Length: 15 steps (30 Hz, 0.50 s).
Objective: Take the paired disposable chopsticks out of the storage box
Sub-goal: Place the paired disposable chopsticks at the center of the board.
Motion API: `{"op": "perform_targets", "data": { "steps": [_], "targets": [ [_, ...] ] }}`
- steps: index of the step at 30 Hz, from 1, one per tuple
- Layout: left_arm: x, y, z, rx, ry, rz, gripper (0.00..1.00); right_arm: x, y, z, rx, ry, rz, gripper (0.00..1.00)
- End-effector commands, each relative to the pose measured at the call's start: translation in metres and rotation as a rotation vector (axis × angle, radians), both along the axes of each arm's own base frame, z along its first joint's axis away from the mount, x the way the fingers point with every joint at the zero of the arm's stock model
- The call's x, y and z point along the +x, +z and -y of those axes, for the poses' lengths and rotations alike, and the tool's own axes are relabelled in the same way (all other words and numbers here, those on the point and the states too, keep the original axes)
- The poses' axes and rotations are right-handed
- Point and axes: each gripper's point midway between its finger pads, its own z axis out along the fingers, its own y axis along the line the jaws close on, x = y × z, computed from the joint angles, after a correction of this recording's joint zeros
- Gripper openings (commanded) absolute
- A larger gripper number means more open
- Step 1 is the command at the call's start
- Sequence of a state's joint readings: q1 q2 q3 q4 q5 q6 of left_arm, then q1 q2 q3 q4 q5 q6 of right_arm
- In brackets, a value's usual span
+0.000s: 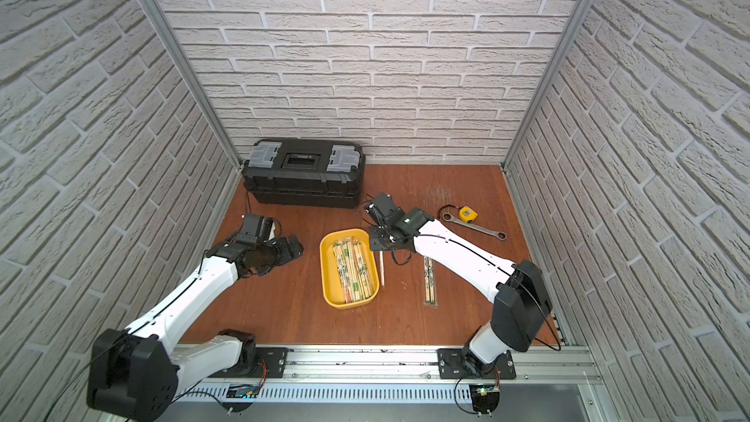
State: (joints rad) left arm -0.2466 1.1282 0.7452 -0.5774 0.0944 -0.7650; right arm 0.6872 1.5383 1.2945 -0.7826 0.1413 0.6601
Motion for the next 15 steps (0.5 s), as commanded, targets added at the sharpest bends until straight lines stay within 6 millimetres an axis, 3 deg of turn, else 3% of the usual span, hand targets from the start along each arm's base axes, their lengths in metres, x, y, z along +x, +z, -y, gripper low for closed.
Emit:
{"op": "perform_targets", "data": {
  "steps": [1, 8, 15],
  "targets": [
    [0.005, 0.01, 0.005, -0.003, 0.001, 0.031, 0.98, -0.004, -0.011, 0.028, -0.102, -0.023, 0.006, 0.06],
    [0.004, 0.007, 0.015, -0.003, -0.014, 0.024, 0.98, -0.015, -0.049, 0.06, -0.251, -0.065, -0.063, 0.06],
    [0.001, 0.006, 0.022, 0.013, -0.029, -0.006, 0.98, -0.022, -0.08, 0.077, -0.333, -0.106, -0.12, 0.06]
  ]
}}
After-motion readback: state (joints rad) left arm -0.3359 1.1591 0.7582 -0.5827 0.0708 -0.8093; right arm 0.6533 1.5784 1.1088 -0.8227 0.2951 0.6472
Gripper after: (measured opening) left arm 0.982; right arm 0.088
